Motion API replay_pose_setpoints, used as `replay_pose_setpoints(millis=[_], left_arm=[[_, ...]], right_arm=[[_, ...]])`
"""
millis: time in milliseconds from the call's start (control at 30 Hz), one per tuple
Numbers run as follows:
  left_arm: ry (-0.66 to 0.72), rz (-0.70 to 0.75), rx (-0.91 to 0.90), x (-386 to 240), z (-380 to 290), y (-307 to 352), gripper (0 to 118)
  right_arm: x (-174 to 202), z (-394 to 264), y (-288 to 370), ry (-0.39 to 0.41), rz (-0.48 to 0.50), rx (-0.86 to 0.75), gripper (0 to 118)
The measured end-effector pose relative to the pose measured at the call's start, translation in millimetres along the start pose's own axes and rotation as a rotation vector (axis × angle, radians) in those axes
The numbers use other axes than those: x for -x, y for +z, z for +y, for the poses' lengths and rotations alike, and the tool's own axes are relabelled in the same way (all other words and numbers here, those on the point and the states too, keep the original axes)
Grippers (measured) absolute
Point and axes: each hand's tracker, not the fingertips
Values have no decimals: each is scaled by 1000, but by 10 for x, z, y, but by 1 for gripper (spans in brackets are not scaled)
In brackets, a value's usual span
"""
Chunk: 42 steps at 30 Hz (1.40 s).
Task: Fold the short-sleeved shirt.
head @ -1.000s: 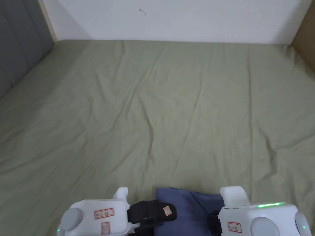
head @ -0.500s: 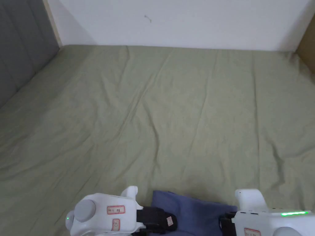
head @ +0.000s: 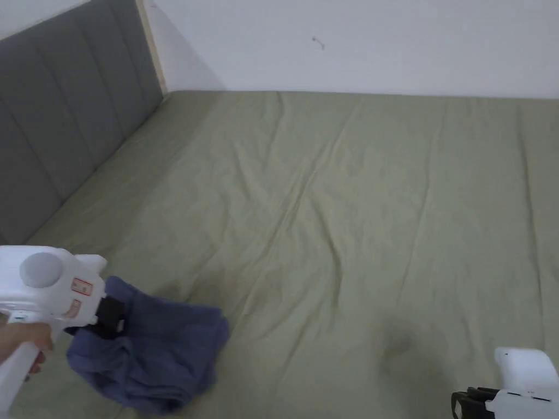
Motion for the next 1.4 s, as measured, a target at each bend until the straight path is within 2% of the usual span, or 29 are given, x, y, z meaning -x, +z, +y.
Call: replay_pose_setpoints(millis=[133, 167, 233, 267, 300, 433, 467, 500, 533, 567, 667, 733, 800, 1033, 1167, 1267, 1333, 1400], left_arm=[[50, 262, -32, 353, 81, -52, 29], [70, 323, -77, 363, 73, -26, 38], [61, 425, -140, 415, 51, -21, 80], [57, 421, -96, 422, 56, -20, 105], [55, 398, -67, 419, 45, 1, 110], [43, 310, -94, 270, -54, 180, 105], [47, 301, -102, 225, -70, 237, 92], [48, 271, -125, 141, -87, 308, 67], [42, 236, -159, 30, -116, 395, 30], [42, 197, -191, -90, -156, 470, 1], [34, 86, -279, -505, -262, 717, 0], [47, -133, -378, -843, -378, 975, 0], [60, -202, -465, -1190, -511, 1211, 0], [-137, -176, -652, -2377, -826, 1682, 0], [-53, -233, -767, -2758, -1008, 1937, 0], [-29, -155, -886, -2949, -1140, 2137, 0], [-4, -121, -955, -2987, -1230, 2248, 0], [47, -145, -1008, -3022, -1323, 2363, 0]], right_arm=[[15, 54, -47, -5, -2, -2, 1], [13, 56, -60, -5, -2, -1, 1], [15, 55, -99, -1, -9, 8, 1], [11, 51, -111, 3, -11, 13, 1], [9, 45, -113, 7, -13, 18, 1], [-15, 18, -88, 2, -3, 18, 1], [-22, 15, -83, -2, 0, 17, 1], [-25, 10, -65, -4, 2, 14, 1], [-26, 5, -39, -5, 4, 9, 1], [-30, 1, -10, -3, 8, 1, 1], [-51, 5, 88, -8, 16, -24, 1], [-81, 11, 173, -17, 20, -48, 1], [-103, 25, 276, -22, 17, -78, 1], [-79, 149, 786, 23, -11, -284, 1], [-6, 220, 1125, 35, -62, -420, 1], [80, 218, 1394, 80, -148, -560, 1], [112, 203, 1563, 78, -213, -663, 1], [112, 171, 1722, 63, -218, -732, 1]])
